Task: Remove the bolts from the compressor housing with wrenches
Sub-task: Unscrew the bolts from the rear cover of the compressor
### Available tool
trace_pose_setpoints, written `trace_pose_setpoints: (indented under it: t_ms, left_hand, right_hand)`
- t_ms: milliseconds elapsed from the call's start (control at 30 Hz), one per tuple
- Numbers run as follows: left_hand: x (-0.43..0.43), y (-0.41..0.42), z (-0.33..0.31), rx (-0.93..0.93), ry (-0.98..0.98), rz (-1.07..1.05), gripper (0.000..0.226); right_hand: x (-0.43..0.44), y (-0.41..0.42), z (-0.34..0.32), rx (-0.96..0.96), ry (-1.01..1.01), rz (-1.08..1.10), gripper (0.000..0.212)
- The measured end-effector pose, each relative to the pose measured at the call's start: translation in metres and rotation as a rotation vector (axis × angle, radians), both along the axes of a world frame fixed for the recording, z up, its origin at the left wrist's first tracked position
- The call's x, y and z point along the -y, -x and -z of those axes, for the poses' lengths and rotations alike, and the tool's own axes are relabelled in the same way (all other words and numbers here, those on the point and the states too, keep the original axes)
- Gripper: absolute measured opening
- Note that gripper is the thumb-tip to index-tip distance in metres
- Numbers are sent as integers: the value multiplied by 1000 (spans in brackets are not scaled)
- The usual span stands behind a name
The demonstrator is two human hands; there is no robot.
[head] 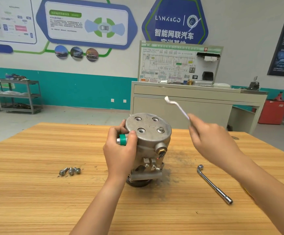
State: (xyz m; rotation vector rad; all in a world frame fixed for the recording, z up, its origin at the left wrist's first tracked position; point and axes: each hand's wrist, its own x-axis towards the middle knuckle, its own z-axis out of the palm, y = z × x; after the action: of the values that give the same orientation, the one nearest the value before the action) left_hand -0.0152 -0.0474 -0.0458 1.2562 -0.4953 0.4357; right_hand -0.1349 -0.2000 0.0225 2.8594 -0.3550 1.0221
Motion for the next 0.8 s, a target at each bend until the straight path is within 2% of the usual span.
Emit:
trace_pose_setpoints:
  t_ms: [133, 267, 533, 700, 733, 800]
  left_hand:
    - [1, 1, 0, 3, -2, -17, 19]
    - [1, 1, 1, 2, 1, -28, 20]
    - [0, 2, 3, 7, 27, -56, 21]
    - [-5, -1, 6, -14, 42, -56, 21]
    - [-6, -2, 6, -12, 42, -55, 21]
    - [-8, -5, 6, 3, 38, -54, 19]
  right_hand:
    - [-25, 32, 7, -239, 173, 192, 36]
    - [-38, 33, 0, -338, 294, 299, 49]
    - [-72, 27, -8, -484, 451, 266, 68]
    - [-69, 35, 0, -363, 517, 335, 62]
    - [-60, 36, 2, -236, 504, 306, 55]
    - [-34, 32, 8, 46, 548, 194, 28]
